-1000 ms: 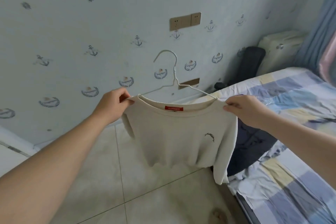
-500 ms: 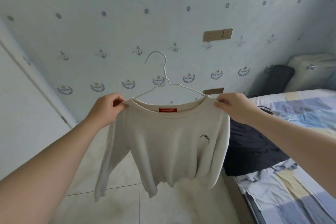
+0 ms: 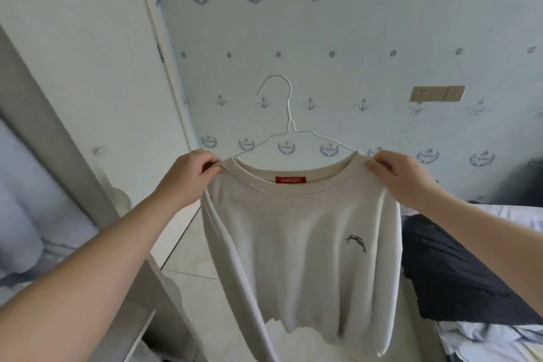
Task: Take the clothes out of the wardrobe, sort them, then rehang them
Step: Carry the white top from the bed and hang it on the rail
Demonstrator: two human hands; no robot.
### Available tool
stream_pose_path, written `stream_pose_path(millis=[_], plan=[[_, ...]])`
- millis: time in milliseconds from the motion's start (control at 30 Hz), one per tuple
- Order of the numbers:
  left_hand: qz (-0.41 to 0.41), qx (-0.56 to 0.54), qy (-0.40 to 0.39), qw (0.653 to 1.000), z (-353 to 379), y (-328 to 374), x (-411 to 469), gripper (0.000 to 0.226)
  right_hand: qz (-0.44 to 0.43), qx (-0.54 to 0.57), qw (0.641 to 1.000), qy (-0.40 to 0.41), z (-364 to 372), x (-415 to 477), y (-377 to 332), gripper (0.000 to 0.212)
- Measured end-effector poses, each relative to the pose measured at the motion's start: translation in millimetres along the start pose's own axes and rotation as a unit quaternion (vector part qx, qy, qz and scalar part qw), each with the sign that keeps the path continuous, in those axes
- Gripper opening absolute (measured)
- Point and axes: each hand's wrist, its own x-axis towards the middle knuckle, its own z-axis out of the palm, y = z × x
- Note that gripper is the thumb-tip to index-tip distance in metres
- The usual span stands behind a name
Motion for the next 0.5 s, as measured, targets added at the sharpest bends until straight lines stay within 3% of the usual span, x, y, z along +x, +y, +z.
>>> stream_pose_path(millis=[267,500], plan=[[0.052,0.052,0.106,0.992,-128.2,6.6,-50.5,0.011,-0.082,0.056,0.992,0.075,-10.0,7.7,-102.4,0.024],[0.106,0.118,0.214,0.964,-264.0,14.6,-83.2,0.007,-0.155,0.112,0.973,0.133,-24.8,24.5,-222.7,0.019]])
